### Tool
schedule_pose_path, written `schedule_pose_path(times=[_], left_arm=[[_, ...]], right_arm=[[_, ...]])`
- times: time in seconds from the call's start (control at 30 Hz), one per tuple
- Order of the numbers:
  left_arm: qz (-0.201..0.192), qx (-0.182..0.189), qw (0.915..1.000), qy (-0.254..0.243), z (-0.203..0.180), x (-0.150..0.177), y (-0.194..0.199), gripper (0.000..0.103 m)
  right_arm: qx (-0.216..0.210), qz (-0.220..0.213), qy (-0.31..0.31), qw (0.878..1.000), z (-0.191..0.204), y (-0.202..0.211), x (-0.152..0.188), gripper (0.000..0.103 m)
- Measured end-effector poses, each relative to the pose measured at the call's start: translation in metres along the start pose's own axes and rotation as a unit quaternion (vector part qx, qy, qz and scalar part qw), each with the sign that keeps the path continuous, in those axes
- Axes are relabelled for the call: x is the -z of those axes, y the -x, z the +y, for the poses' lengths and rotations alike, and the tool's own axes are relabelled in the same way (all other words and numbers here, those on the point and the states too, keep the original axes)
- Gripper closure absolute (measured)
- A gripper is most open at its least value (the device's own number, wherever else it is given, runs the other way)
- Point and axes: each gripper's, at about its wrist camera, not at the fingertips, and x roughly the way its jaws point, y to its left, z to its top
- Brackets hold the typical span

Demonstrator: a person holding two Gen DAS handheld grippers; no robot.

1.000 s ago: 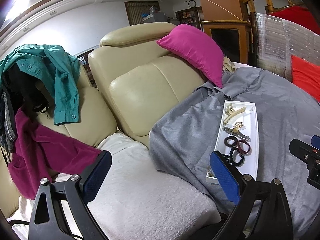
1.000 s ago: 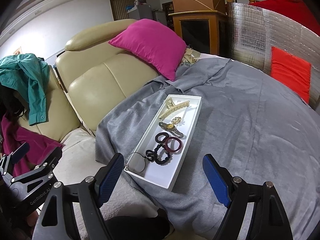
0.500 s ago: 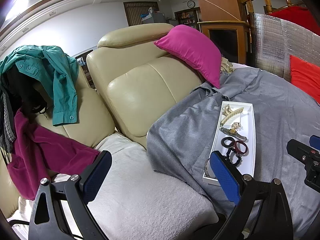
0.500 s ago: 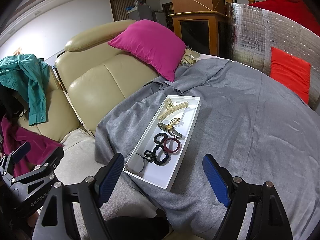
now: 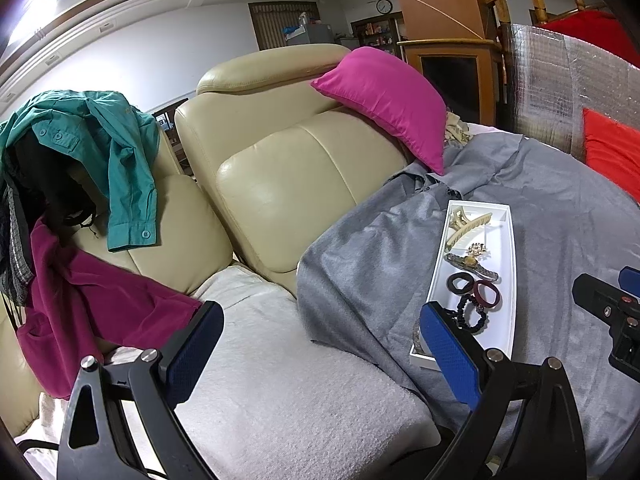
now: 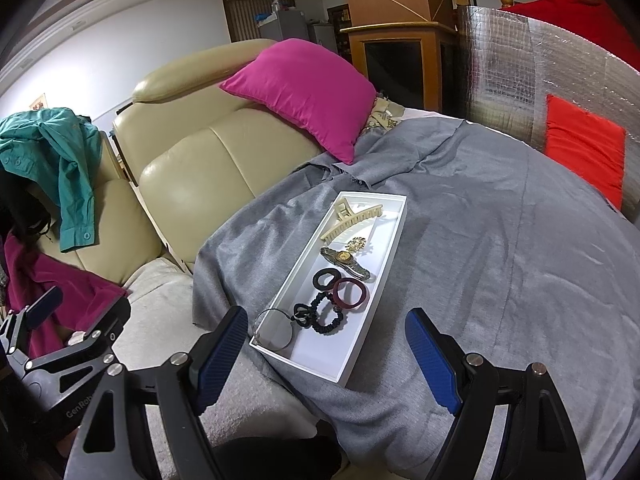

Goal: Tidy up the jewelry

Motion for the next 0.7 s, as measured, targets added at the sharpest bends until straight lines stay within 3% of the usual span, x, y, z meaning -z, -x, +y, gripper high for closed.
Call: schedule_pose_path(times=[0.53, 0.7], left_arm=[[0.002, -0.01, 0.9999, -0.006, -0.002, -0.001, -0.007, 0.005], [0.007, 0.003, 0.9997, -0.022, -0.021, -0.007, -0.015, 0.005]], right_arm=[[-0.012, 0.007, -0.001, 1.0, 0.003, -0.017, -0.003, 0.019], [-0.009, 0.005, -0.013, 1.0, -0.011, -0.021, -0.002, 0.019]])
